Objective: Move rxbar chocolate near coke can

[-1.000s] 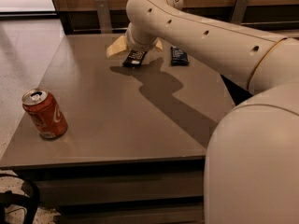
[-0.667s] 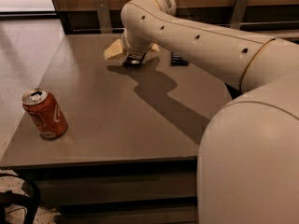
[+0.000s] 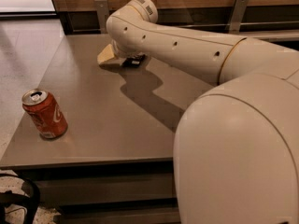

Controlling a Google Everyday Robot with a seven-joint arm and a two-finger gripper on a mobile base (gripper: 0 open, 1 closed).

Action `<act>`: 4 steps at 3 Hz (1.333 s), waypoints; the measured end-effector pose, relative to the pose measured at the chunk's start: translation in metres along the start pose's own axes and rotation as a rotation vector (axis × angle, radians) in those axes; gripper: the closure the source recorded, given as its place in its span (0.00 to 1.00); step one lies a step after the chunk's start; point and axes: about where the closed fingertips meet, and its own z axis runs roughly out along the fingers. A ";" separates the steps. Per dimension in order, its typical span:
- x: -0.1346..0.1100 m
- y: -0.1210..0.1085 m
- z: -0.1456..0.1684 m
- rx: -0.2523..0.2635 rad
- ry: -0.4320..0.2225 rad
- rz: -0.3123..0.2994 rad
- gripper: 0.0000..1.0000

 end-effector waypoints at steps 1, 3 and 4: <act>0.007 -0.004 0.013 0.015 0.003 0.026 0.18; 0.005 -0.003 0.010 0.014 0.005 0.023 0.65; 0.001 -0.003 0.006 0.014 0.005 0.023 0.88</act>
Offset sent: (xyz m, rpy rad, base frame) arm 0.0036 -0.0021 -0.0116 0.0025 0.0030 -0.0233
